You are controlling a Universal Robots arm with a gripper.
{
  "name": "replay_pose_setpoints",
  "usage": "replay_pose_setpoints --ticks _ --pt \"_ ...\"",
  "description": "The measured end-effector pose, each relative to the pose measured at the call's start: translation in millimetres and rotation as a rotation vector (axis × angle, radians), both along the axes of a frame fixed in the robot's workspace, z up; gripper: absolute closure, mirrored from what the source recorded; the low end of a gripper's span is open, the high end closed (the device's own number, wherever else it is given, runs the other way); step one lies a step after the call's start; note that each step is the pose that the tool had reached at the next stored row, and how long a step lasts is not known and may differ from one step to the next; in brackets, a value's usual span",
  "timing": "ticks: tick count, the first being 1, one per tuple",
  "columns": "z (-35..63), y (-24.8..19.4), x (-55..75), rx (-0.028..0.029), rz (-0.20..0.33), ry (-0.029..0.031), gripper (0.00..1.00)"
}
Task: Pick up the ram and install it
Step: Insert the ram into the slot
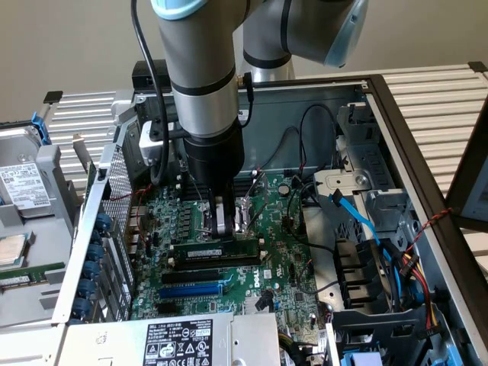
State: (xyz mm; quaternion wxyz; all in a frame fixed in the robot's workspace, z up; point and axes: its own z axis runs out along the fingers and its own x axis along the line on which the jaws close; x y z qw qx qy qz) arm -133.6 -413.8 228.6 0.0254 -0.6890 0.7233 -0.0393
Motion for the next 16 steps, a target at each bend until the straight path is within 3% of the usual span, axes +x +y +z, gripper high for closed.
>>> replay_pose_setpoints --ticks 16 --pt "-1.0 0.0 -0.2 0.0000 0.000 -0.0028 0.88"
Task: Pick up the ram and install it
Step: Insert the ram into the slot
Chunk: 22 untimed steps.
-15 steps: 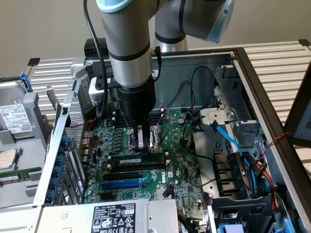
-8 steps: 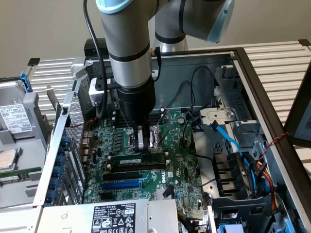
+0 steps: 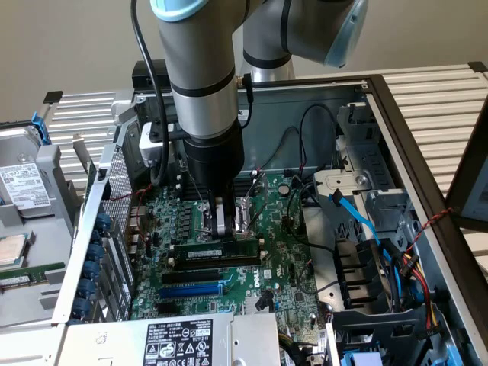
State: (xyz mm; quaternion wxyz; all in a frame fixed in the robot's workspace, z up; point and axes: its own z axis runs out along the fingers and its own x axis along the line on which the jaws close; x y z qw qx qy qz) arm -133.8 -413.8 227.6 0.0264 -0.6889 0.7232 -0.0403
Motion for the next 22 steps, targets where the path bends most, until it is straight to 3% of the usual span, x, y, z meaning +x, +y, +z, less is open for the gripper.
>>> replay_pose_setpoints --ticks 9,10,18,22 --pt "0.0 0.0 0.1 0.0000 0.000 -0.0001 0.86" --pt "0.0 0.0 0.0 0.0001 0.000 -0.0001 0.80" --pt "0.1 0.0 0.0 -0.0001 0.000 0.0001 0.80" --pt "10.3 -0.3 -0.1 0.0000 0.000 0.0001 0.80"
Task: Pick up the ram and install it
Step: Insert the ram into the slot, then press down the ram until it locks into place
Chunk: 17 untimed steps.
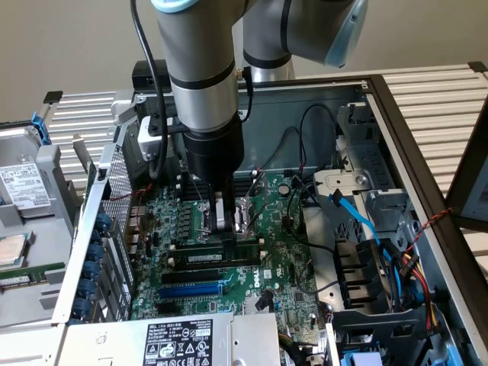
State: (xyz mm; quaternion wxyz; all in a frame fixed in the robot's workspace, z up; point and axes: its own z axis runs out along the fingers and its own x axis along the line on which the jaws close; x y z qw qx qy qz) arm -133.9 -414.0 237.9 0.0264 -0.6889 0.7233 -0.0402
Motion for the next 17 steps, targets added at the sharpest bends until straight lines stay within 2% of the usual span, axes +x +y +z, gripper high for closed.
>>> replay_pose_setpoints --ticks 17 --pt "1.7 -0.1 0.1 0.0001 0.000 -0.0001 0.80"
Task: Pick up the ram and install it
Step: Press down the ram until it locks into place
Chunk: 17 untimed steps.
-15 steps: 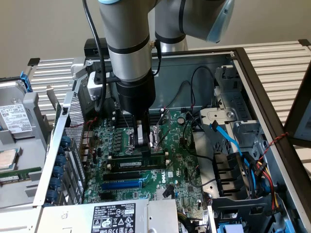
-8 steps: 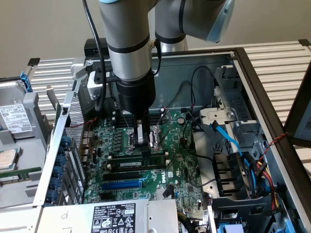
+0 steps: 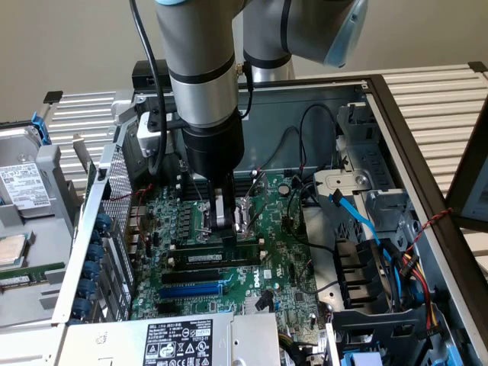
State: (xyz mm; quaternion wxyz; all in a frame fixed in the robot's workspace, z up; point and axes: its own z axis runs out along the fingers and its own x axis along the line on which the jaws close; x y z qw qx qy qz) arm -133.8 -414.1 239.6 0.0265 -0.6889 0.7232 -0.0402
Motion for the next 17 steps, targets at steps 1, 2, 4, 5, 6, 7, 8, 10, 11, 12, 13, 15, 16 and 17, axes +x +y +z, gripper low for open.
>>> replay_pose_setpoints --ticks 1,2,4,5,6,7,8,10,11,12,13,15,16,17 --pt "0.0 0.0 0.0 0.0000 0.000 0.0000 0.80" --pt "0.0 0.0 0.0 -0.0001 0.000 0.0001 0.82" --pt "0.1 0.1 0.0 -0.0002 0.000 0.0001 0.90" --pt "0.1 0.1 0.7 -0.0003 0.000 0.0005 0.90" --pt "0.1 0.1 1.7 -0.0003 0.000 0.0030 0.90" --pt "0.0 0.1 2.5 0.0000 0.000 0.0154 0.90" --pt "-0.1 0.1 3.3 0.0001 0.000 0.0333 0.90" --pt "0.0 0.1 4.2 0.0004 0.000 0.0699 0.90" --pt "0.0 0.1 4.9 0.0017 0.000 0.0855 0.90" --pt "0.0 -0.1 5.9 0.0018 0.000 0.0903 0.90" --pt "-0.3 -0.1 6.9 0.0019 0.000 0.0909 0.90" --pt "-1.4 -0.1 8.5 0.0020 0.000 0.0909 0.90" --pt "-2.1 -0.1 9.1 0.0018 0.000 0.0911 0.90" --pt "-2.8 -0.1 9.5 0.0019 0.000 0.0910 0.90"
